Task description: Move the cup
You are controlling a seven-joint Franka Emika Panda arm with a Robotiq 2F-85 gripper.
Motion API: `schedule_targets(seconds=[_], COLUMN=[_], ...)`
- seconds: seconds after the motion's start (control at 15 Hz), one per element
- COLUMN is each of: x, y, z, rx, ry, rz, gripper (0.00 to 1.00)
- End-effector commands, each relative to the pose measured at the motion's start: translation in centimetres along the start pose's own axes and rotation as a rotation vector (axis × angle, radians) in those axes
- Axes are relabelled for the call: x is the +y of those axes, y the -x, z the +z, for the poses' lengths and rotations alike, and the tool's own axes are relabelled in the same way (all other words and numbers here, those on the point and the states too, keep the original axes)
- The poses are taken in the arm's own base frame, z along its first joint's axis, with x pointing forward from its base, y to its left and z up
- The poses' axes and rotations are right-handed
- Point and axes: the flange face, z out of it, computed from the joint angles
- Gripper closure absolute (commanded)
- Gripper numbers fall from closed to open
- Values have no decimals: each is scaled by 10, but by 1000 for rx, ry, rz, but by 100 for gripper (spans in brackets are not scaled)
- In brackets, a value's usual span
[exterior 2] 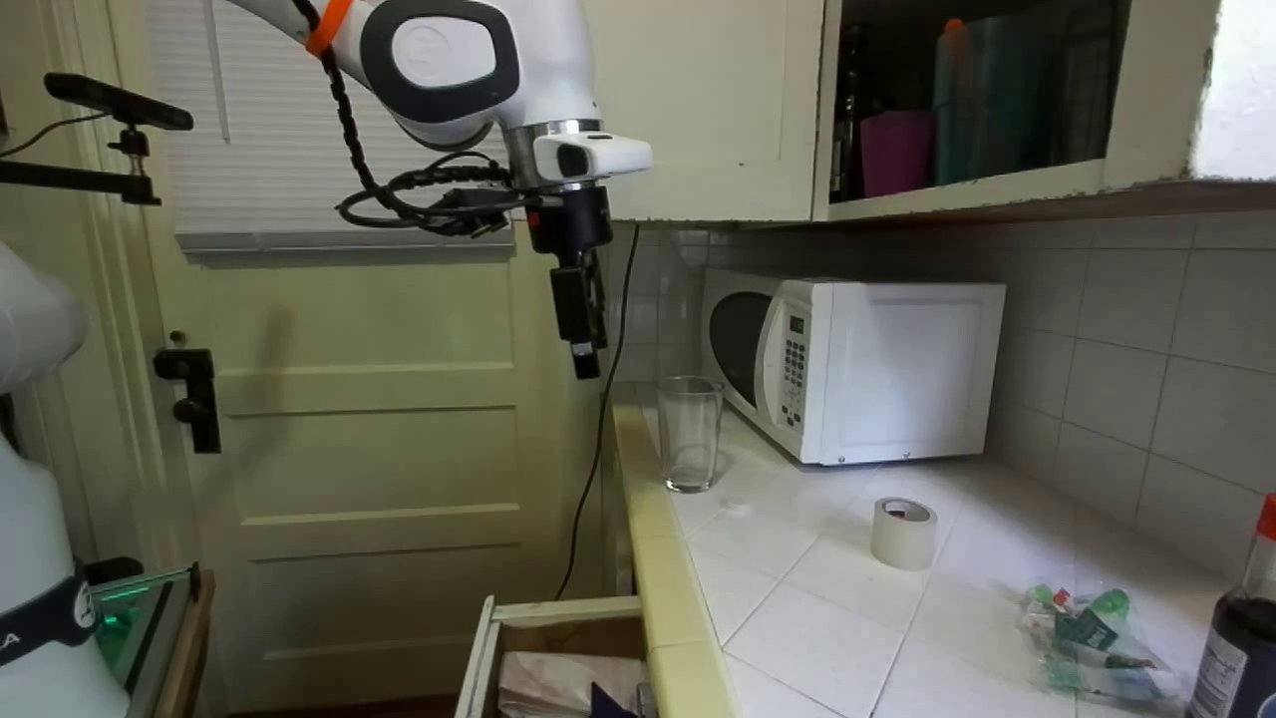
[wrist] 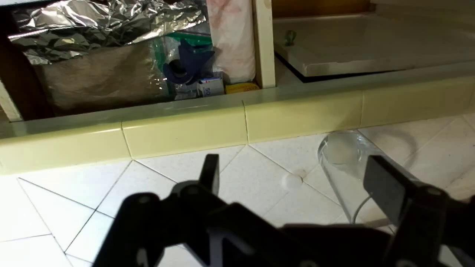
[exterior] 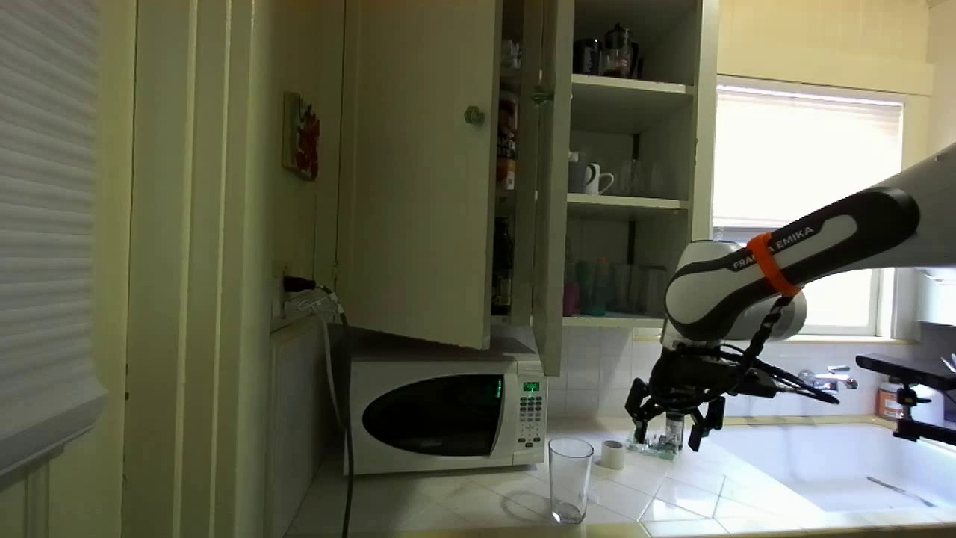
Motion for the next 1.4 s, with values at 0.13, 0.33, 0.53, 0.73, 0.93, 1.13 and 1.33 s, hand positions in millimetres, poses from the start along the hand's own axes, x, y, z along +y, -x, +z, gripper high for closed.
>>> schedule_targets(seconds=[0.13, 0.33, 0.53, 0.73, 0.93, 1.13, 1.33], x=[-18, -35, -52, -64, -66, -61, -62], y=[-44, -67, -79, -74, -66, -60, -68], z=[0, 9, 22, 38, 47, 51, 52], rx=[40, 66, 96, 157, 275, 340, 323], ry=[-51, -125, -127, -72, -20, 51, 49], rz=[131, 97, 93, 84, 126, 172, 161], gripper=[0, 0, 0, 0, 0, 0, 0])
